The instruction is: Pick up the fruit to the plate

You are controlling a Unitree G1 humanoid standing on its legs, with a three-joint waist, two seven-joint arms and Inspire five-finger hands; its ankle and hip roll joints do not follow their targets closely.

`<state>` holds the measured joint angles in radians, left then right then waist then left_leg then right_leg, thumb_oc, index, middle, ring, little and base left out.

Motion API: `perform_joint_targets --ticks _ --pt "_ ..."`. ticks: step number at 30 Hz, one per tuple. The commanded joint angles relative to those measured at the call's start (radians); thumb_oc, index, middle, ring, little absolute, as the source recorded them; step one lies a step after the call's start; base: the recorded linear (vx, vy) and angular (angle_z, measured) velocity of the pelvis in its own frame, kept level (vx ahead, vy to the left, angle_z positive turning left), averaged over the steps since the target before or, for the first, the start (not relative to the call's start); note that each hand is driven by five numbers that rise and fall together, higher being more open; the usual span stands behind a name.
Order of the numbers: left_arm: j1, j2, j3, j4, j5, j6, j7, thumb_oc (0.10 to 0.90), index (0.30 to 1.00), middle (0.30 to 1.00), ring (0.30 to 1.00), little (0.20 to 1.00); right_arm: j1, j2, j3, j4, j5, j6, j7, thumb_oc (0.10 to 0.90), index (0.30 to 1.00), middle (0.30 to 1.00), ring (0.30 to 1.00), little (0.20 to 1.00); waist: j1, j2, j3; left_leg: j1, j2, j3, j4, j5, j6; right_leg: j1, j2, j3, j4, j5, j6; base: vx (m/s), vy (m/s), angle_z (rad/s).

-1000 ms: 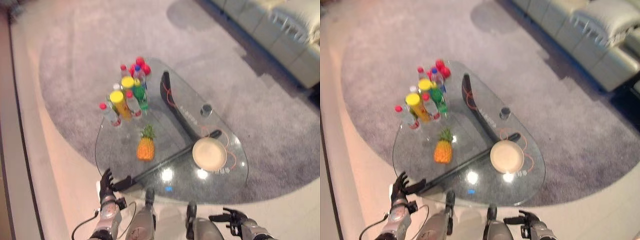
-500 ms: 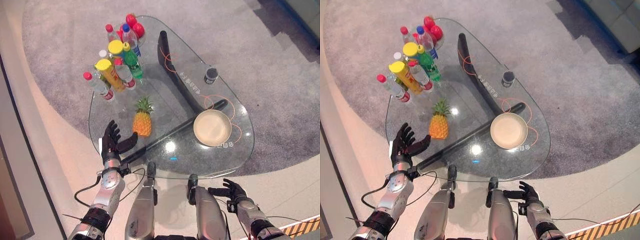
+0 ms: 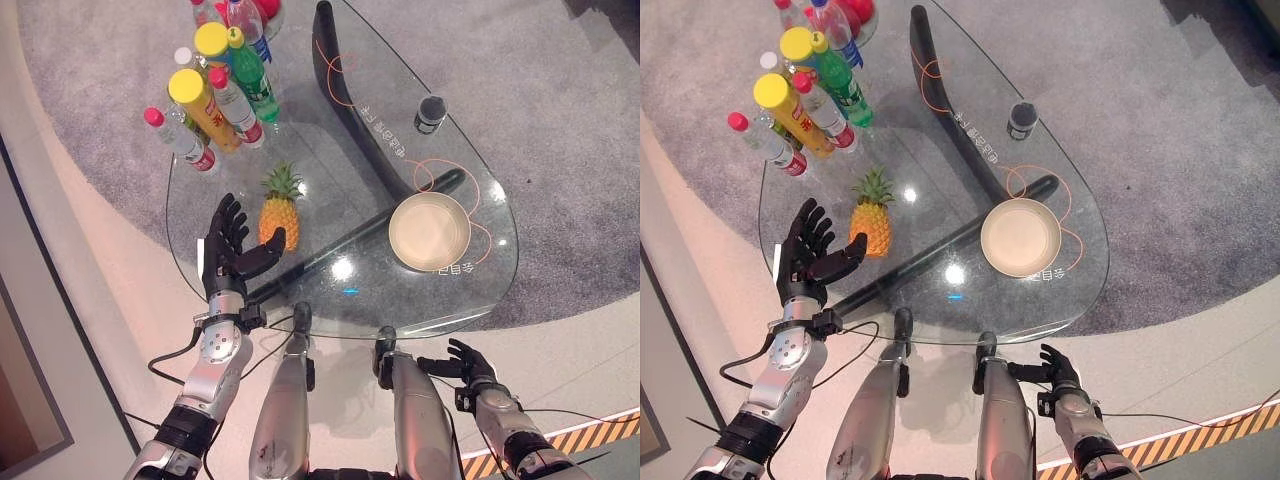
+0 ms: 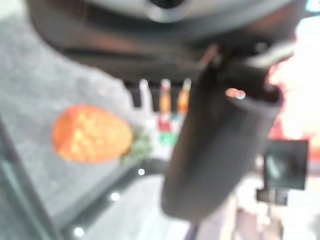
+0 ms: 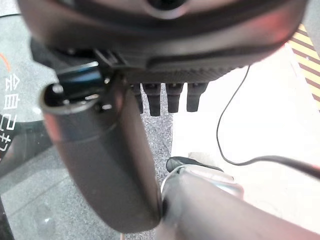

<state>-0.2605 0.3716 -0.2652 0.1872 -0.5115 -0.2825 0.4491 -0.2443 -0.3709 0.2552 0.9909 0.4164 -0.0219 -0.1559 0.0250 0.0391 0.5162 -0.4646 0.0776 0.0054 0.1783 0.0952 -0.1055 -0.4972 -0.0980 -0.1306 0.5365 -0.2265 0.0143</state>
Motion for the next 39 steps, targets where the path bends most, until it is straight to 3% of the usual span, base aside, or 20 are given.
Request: perform_joint_targets --ticks 1,11,24,39 --pt "-0.077 0.058 0.022 -0.057 0.091 -0.058 0.034 0.8 0.9 0.9 0.9 0.9 0.098 0.003 0.098 0.017 -0.003 0.053 -0.02 0.8 0.9 0.9 0.9 0.9 -0.025 -0.07 0.004 -0.072 -0.053 0.04 0.228 -0.075 0.057 0.04 0.003 -0.005 -0.276 0.253 0.022 0.03 0.02 -0.03" --pt "-0.208 0.11 0.032 0.237 0.161 -0.084 0.115 0.8 0.9 0.9 0.9 0.9 0.087 -0.013 0.137 -0.023 0.021 0.08 -0.012 0.8 0.9 0.9 0.9 0.9 -0.059 -0.1 0.004 -0.12 -0.045 0.071 0.231 -0.108 0.06 -0.037 0.005 0.03 -0.263 0.265 0.035 0.0 0.023 -0.03" --pt "-0.284 0.103 0.034 0.335 0.165 -0.068 0.131 0.8 0.9 0.9 0.9 0.9 0.086 -0.003 0.134 -0.054 0.071 0.066 -0.003 0.8 0.9 0.9 0.9 0.9 -0.079 -0.12 0.004 -0.165 -0.047 0.082 0.229 -0.118 0.061 -0.096 0.001 0.032 -0.258 0.278 0.047 0.0 0.003 0.0" --pt "-0.337 0.103 0.001 0.377 0.161 -0.073 0.119 0.8 0.9 0.9 0.9 0.9 0.073 -0.013 0.144 -0.081 0.084 0.068 0.007 0.8 0.9 0.9 0.9 0.9 -0.096 -0.118 0.004 -0.197 -0.056 0.094 0.212 -0.113 0.061 -0.148 -0.005 0.039 -0.26 0.291 0.054 0.0 0.0 0.0"
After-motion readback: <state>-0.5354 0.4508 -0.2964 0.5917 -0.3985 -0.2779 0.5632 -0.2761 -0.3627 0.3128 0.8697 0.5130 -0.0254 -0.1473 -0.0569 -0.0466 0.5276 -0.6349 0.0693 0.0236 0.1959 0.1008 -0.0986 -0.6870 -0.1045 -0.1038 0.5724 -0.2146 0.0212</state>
